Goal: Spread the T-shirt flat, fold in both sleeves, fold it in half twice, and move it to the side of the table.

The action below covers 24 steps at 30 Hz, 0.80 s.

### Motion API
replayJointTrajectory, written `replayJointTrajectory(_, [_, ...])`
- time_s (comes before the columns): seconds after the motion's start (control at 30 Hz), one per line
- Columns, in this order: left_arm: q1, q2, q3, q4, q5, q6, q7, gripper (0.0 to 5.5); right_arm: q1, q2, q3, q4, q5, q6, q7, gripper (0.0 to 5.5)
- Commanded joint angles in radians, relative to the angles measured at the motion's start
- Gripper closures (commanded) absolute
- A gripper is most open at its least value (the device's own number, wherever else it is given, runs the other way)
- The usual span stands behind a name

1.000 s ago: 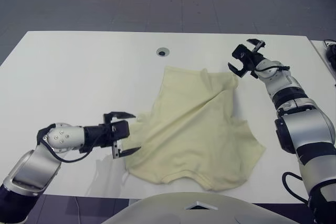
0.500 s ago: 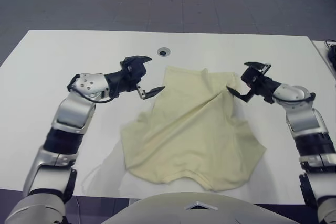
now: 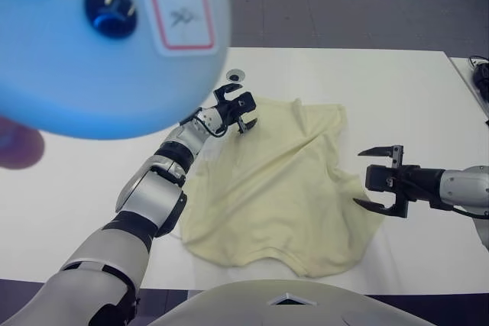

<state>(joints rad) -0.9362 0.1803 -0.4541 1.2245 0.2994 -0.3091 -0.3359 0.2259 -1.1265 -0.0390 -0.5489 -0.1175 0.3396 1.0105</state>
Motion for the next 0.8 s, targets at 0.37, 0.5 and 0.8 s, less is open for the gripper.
replayJointTrajectory(0.37, [-0.029,0.100,0.025,0.128,0.116,0.084,0.111,0.10,-0.020,0.025,-0.044,-0.040,0.066,0.204,0.032,0.12])
replayJointTrajectory(0.5, [-0.044,0.105,0.048,0.131,0.115,0.090,0.111,0.10,-0.149,0.038,-0.041,-0.040,0.136,0.302,0.029,0.12])
replayJointTrajectory(0.8, [-0.150,0.216,0.147,0.052,0.063,-0.139,0.058,0.10,-0.254,0.307,-0.192,-0.089,0.323,0.634,-0.193,0.12])
